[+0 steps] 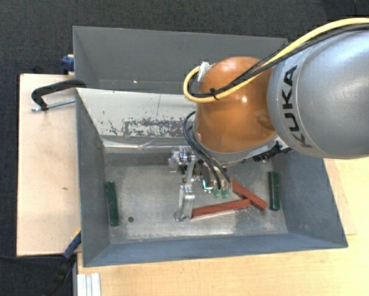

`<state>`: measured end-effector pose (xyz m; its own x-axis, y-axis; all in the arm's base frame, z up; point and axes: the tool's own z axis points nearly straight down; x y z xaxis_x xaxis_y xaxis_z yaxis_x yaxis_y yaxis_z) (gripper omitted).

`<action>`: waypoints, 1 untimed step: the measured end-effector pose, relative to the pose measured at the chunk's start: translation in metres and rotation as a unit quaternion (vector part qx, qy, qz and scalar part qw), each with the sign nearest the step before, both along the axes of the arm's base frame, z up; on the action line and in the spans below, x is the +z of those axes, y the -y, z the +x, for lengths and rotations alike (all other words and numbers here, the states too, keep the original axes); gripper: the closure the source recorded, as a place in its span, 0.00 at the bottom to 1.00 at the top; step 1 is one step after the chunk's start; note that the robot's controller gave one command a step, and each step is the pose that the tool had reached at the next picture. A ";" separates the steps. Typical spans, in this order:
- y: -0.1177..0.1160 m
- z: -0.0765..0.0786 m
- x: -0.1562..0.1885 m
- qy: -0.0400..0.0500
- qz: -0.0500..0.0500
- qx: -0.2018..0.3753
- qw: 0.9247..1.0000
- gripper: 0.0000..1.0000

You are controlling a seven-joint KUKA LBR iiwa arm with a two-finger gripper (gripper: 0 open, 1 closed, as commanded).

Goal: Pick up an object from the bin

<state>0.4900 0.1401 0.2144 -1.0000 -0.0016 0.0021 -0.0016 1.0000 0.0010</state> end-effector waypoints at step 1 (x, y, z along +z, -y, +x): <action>0.001 0.001 0.001 0.001 0.000 -0.001 1.000 0.00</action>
Offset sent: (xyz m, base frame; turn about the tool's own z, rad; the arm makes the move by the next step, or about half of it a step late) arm 0.0047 -0.0845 -0.0592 -0.2420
